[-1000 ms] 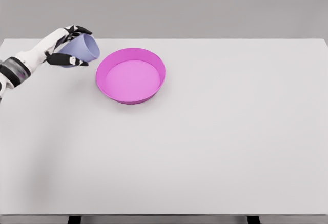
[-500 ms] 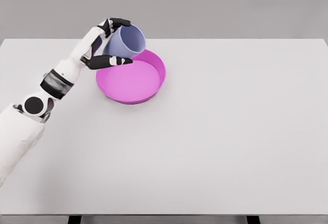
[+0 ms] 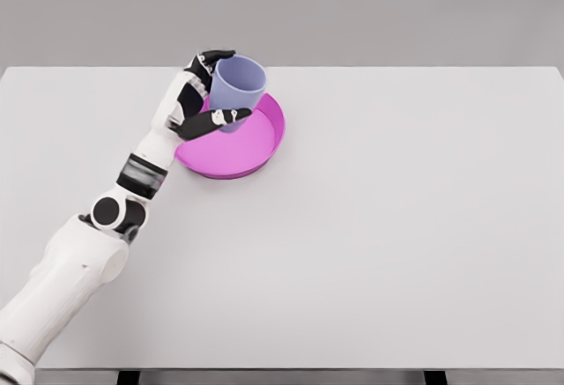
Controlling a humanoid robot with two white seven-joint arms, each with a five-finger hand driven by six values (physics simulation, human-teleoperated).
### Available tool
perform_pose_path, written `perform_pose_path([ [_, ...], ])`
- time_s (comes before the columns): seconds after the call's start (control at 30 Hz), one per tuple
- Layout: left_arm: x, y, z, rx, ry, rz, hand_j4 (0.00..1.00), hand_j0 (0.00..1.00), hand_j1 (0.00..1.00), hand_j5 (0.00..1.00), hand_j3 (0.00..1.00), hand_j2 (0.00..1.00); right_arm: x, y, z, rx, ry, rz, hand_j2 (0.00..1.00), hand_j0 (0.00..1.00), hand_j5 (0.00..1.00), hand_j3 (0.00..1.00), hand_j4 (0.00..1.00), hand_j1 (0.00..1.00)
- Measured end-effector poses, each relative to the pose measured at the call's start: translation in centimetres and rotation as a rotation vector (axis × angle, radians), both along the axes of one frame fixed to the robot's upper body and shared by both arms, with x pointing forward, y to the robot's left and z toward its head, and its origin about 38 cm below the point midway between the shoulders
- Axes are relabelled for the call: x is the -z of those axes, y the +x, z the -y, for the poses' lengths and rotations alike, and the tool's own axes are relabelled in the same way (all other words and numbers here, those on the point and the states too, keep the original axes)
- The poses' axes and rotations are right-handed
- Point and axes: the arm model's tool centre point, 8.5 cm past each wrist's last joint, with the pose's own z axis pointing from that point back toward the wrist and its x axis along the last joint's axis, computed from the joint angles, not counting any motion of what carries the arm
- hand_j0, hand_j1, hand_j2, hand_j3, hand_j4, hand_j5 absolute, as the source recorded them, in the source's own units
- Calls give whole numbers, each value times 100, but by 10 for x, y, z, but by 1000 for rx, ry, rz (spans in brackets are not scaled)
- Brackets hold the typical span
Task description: Flip the cup with left arm and place it on the plate
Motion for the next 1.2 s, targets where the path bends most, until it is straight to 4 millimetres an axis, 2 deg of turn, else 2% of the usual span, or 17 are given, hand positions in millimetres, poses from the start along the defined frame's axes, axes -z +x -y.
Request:
perform_pose_path([
  [0.27,9,8,-7,-53,-66,-55,55,55,55,55,55,55,0,0,0,0,0,0,100,100,100,100,100,100],
  [0.53,10,9,1,-66,-128,-68,55,55,55,55,55,55,0,0,0,0,0,0,100,100,100,100,100,100],
  [0.77,30,12,-8,-103,-111,-119,58,58,58,58,58,58,0,0,0,0,0,0,100,100,100,100,100,100],
  [0.8,31,12,-7,-103,-110,-123,60,60,60,60,60,60,0,0,0,0,0,0,100,100,100,100,100,100],
  [0.93,32,11,-5,-97,-108,-126,92,92,92,92,92,92,0,0,0,0,0,0,100,100,100,100,100,100],
  [1.2,32,10,-9,-101,-103,-125,97,97,97,97,97,97,0,0,0,0,0,1,100,100,100,100,100,100],
])
